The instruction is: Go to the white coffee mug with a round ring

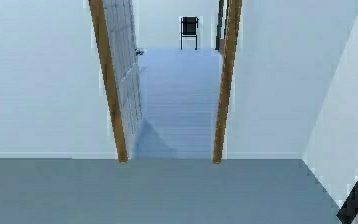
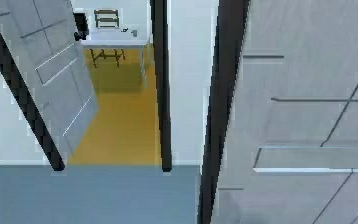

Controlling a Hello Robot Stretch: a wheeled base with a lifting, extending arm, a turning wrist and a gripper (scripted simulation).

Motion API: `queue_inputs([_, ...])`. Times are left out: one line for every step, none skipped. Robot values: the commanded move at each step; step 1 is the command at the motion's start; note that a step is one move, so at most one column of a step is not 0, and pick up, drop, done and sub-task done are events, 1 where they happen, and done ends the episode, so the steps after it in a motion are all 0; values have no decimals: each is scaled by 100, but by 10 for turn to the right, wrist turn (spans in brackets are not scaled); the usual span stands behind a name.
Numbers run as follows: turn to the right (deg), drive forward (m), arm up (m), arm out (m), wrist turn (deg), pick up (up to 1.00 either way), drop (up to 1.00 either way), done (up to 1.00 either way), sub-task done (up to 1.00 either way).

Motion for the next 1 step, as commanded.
queue_inputs([450,0,0,0,0,0,0,0,0])
